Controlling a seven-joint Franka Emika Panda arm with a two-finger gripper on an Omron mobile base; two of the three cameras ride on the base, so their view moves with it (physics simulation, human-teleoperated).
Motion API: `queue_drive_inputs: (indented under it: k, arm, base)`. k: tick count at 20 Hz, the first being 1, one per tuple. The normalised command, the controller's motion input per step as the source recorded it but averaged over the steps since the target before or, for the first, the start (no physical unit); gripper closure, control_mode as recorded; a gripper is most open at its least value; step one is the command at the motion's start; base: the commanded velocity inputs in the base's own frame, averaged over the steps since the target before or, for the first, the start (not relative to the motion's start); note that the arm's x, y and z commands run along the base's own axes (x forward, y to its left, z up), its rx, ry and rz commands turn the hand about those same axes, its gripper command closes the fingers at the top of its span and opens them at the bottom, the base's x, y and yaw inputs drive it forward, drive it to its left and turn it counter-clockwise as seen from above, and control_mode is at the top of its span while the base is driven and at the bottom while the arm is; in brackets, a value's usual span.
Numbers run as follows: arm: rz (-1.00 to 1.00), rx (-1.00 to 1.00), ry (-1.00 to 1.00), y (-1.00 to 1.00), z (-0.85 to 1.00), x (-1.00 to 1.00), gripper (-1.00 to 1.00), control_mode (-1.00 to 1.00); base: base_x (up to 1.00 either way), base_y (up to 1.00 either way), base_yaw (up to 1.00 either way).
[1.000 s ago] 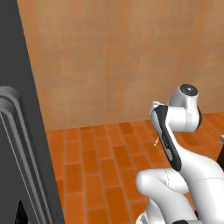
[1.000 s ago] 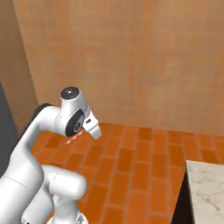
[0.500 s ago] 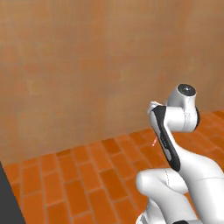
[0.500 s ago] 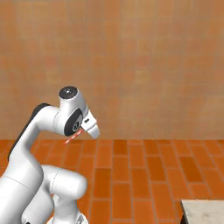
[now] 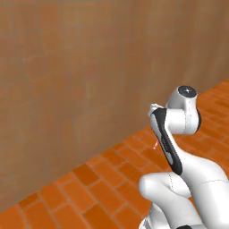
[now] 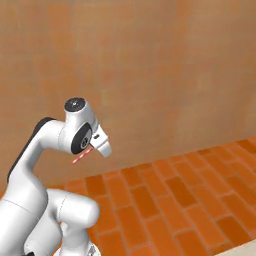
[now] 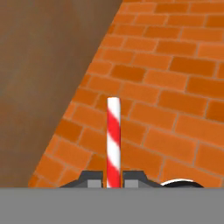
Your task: Take a straw from the drawer in front and place it inside the glass cup on the dining counter.
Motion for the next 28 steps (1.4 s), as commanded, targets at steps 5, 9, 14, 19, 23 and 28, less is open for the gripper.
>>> queue_drive_inputs:
  k: [5,9,14,19,23,28]
  arm:
    - [0.00,0.00,0.00,0.00,0.00,0.00,1.00,1.00]
    - [0.00,0.00,0.00,0.00,0.00,0.00,1.00,1.00]
    - [0.00,0.00,0.00,0.00,0.00,0.00,1.00,1.00]
    - [0.00,0.00,0.00,0.00,0.00,0.00,1.00,1.00]
    - [0.00,0.00,0.00,0.00,0.00,0.00,1.00,1.00]
    - [0.00,0.00,0.00,0.00,0.00,0.00,1.00,1.00]
  base:
    - [0.60,0.01,-0.66]
    - [0.59,0.06,-0.67]
    - [0.66,0.15,-0.65]
    - [0.80,0.44,-0.60]
    - [0.95,0.63,-0.56]
    - [1.00,0.66,-0.56]
